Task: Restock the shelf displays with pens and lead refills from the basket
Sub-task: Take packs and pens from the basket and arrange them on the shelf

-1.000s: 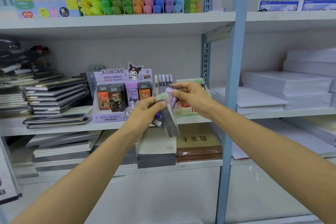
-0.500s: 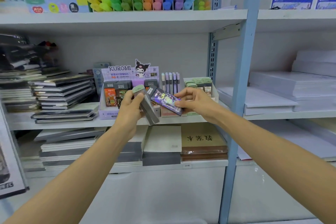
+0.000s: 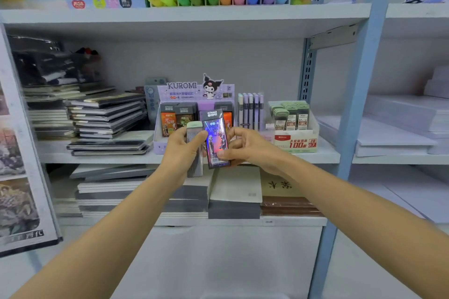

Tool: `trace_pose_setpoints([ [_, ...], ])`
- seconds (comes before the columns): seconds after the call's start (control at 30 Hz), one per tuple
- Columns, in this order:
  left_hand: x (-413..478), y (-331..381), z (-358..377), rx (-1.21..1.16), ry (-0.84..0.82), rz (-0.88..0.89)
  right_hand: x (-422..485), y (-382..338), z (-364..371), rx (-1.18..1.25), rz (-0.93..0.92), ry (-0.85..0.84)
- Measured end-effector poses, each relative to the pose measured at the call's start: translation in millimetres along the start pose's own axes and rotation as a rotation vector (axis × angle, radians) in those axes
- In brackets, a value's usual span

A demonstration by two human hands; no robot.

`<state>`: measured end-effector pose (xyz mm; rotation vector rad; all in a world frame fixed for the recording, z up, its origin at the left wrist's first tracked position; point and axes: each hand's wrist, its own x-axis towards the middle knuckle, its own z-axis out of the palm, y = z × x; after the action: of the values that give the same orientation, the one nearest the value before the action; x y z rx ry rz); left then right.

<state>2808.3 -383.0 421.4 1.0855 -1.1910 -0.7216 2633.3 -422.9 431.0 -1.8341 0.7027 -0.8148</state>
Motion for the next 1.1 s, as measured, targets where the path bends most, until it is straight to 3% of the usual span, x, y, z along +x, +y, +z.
trace_pose_setpoints([
  [0.07,2,0,-9,0.017,-0.006,0.014,7,-6,5,-0.04,0.0,-0.046],
  [0.2,2,0,-18,0.052,-0.06,0.039,29,-21,9,-0.076,-0.111,0.174],
  [0.3,3,-2,-28,0.05,-0.046,0.036,43,-33,5,-0.179,-0.151,0.221],
  [0.5,10,-13,-61,0.024,0.093,0.031,71,-54,-19,-0.308,-0.311,0.611],
  [0.63,13,-21,-66,0.05,0.058,0.031,86,-42,-16,-0.558,-0.289,0.58],
  [0.8,17,-29,-61,0.08,-0.044,0.003,95,-24,-6,-0.663,-0.322,0.485],
  [1.1,24,-40,-64,0.092,-0.038,0.029,103,-33,-22,-0.77,-0.323,0.422],
])
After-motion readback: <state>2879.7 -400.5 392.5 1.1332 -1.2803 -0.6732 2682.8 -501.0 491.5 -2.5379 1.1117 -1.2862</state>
